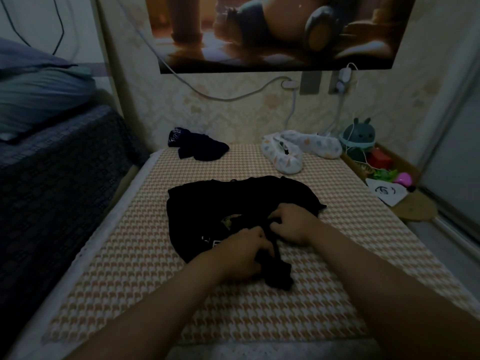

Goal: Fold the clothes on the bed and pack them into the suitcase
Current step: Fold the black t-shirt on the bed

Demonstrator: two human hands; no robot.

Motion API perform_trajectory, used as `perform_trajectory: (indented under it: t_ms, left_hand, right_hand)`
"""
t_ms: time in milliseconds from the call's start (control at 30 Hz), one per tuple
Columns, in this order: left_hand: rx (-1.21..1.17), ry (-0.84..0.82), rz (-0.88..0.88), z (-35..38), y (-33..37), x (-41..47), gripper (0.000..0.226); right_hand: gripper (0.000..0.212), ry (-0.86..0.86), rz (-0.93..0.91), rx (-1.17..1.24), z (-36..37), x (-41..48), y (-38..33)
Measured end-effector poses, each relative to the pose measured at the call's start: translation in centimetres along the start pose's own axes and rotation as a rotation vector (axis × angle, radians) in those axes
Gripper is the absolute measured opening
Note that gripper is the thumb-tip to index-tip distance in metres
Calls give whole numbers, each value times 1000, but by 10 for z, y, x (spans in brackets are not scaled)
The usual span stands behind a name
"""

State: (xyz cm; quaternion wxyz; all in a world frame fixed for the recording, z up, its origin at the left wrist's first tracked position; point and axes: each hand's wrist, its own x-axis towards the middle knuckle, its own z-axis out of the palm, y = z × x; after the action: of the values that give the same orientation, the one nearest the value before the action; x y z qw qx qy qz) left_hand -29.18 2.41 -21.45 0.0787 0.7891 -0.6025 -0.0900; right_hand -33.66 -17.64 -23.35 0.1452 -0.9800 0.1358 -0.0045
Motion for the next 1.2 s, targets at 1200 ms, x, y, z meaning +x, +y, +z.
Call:
perform_trajectory:
  t_ms: [1200]
  left_hand:
    - [-431,-340,-393,-91,-22,-36,29]
  right_hand:
    - [19,-435,6,371,-81,-73,-22]
